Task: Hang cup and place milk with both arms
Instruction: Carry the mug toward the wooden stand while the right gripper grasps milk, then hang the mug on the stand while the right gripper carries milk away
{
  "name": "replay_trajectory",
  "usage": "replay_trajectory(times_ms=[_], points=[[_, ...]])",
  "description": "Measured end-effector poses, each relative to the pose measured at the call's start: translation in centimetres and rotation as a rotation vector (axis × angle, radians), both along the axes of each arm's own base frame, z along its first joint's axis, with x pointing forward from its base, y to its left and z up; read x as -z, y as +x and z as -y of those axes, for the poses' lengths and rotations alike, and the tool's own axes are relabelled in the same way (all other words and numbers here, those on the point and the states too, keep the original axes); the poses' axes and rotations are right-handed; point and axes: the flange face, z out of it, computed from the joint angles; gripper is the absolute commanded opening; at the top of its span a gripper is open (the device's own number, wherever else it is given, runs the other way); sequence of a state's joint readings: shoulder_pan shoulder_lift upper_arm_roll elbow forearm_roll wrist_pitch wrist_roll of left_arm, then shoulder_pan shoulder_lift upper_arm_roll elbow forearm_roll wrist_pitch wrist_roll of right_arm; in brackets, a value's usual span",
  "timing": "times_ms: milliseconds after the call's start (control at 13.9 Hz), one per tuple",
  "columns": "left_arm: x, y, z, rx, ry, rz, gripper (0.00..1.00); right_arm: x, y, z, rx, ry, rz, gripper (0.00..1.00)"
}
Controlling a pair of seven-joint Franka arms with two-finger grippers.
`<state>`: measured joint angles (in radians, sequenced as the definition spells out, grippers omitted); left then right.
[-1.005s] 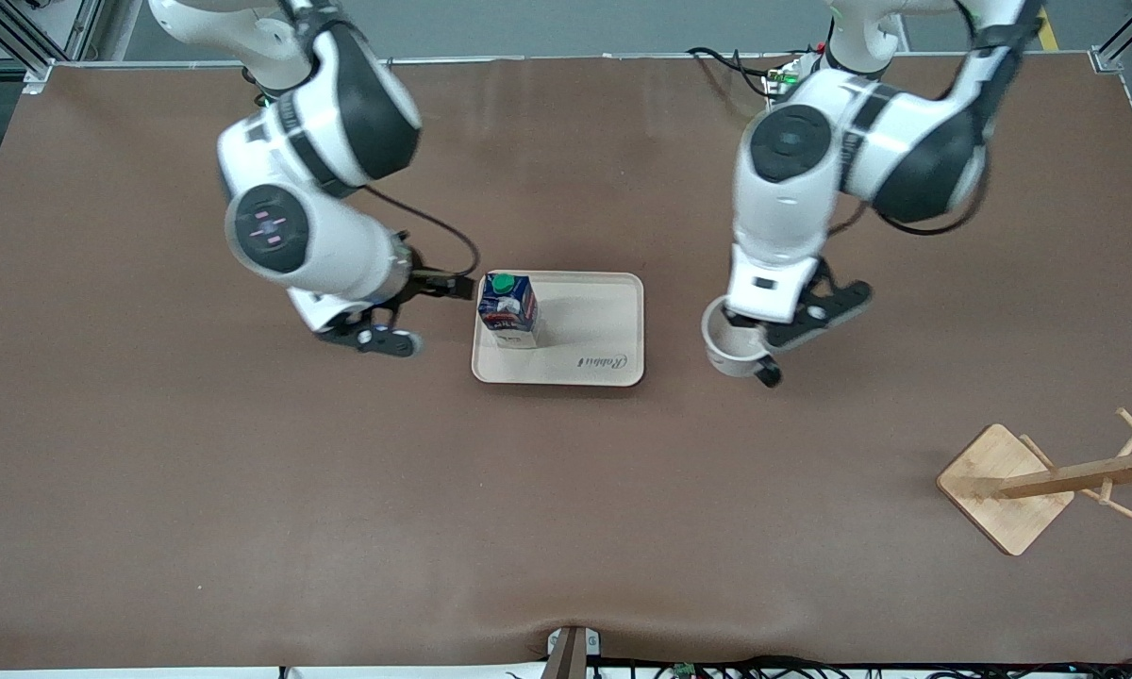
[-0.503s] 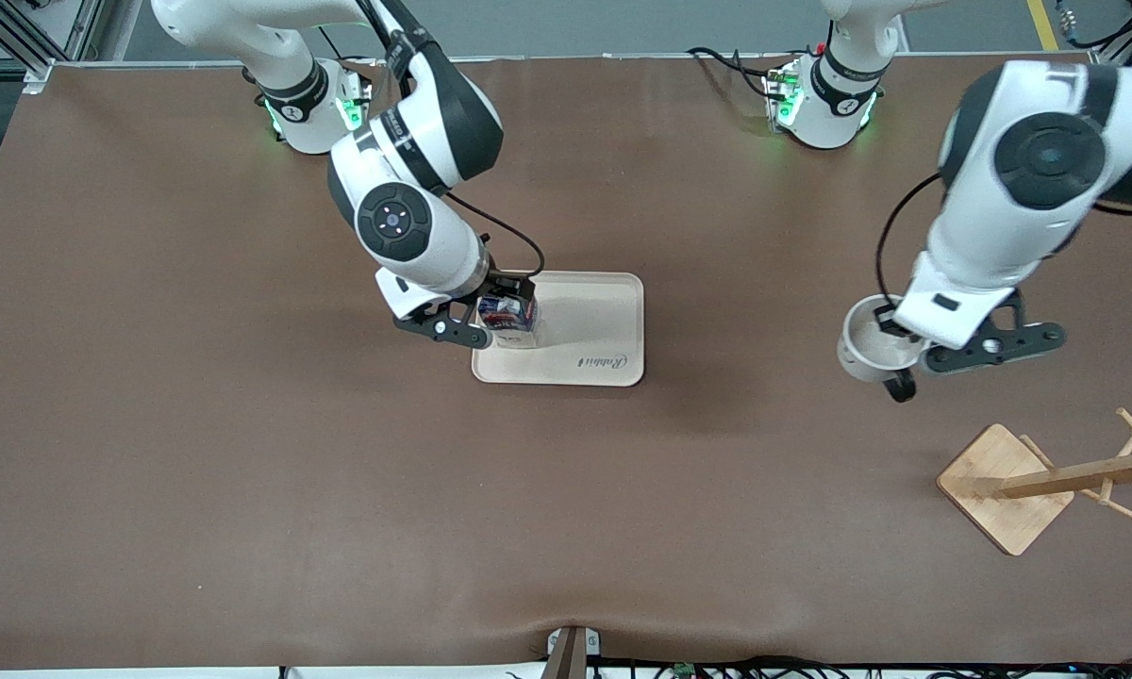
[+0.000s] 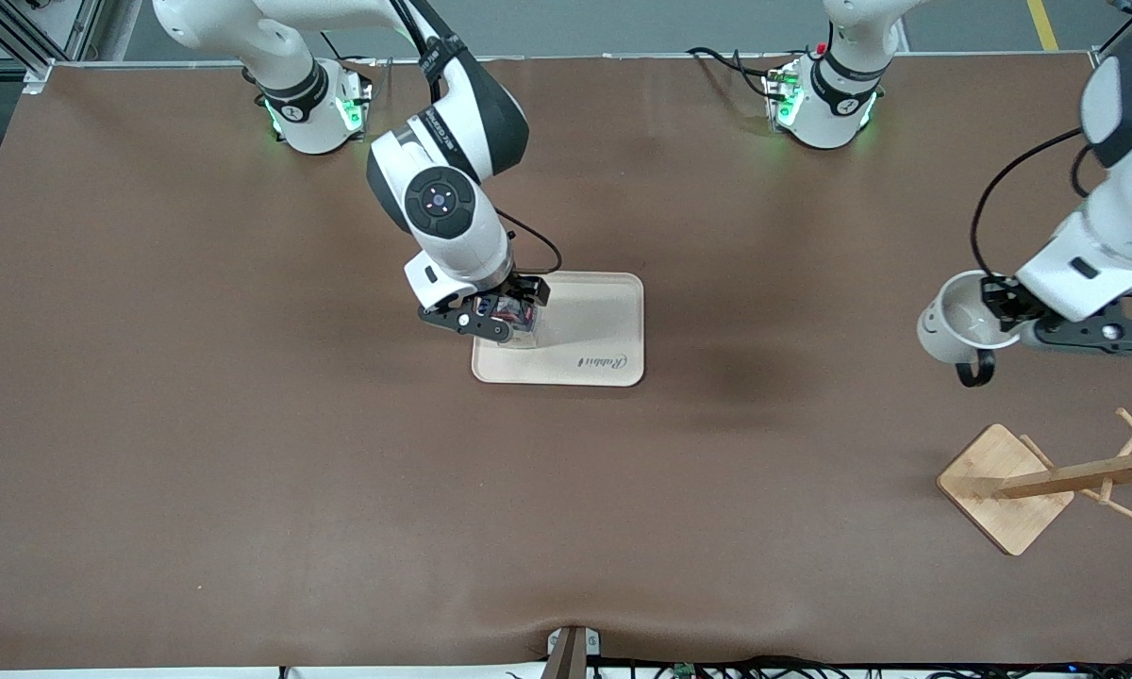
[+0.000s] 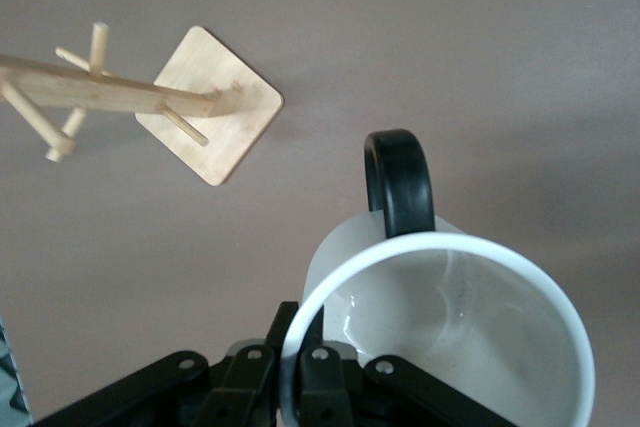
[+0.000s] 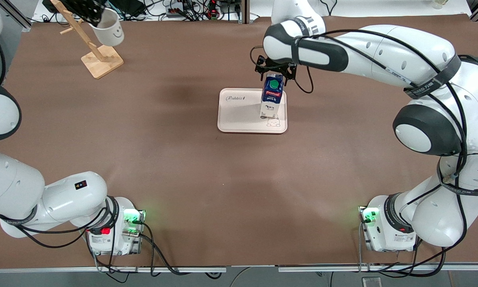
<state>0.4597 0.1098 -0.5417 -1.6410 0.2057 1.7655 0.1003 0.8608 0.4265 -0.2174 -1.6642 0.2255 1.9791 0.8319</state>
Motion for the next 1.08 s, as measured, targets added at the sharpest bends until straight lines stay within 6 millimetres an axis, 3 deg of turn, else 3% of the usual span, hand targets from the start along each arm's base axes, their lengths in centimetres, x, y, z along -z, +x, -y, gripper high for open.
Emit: replay_trajectory(times_ms=[72,144,215,287,359,503,574,646,862,1077], points=[[-0.7,0.1,-1.5,0.038,-0.013,0.005,0.00,0.3,-0.1,0.1,-0.003,-0.007,0.004,1.00],[-1.3,0.2,-3.2,0.071,-0.023,0.009,0.00,0.4,-0.1,0.1,-0.004,-0.008,0.009,0.70],[-1.7,0.2,-5.0,0.096,-0.029,0.010,0.00,0.4,0.0,0.1,-0.001,-0.007,0.011,0.30],[-1.8,0.1,-6.5,0.122,-0.031,0.006,0.00,0.4,0.1,0.2,0.012,-0.009,0.012,0.07],[-1.6,0.1,-7.9,0.149,-0.032,0.000,0.00,0.3,0.2,0.3,0.043,-0.014,0.011,0.07],[-1.0,0.2,-10.5,0.190,-0.042,-0.005,0.00,0.2,0.2,0.3,0.114,-0.020,0.014,0.20],[-0.4,0.4,-11.8,0.212,-0.060,-0.005,0.00,0.1,0.2,0.3,0.137,-0.018,0.013,0.22],[0.2,0.6,-13.2,0.233,-0.080,0.002,0.00,0.1,0.2,0.2,0.156,-0.008,0.006,0.12],[1.7,1.9,-15.8,0.265,-0.108,0.038,0.00,-0.5,0.6,0.2,0.211,0.049,-0.029,0.00],[2.3,3.2,-17.0,0.298,-0.128,0.053,0.00,-3.2,1.9,1.9,0.246,0.049,-0.098,0.00]])
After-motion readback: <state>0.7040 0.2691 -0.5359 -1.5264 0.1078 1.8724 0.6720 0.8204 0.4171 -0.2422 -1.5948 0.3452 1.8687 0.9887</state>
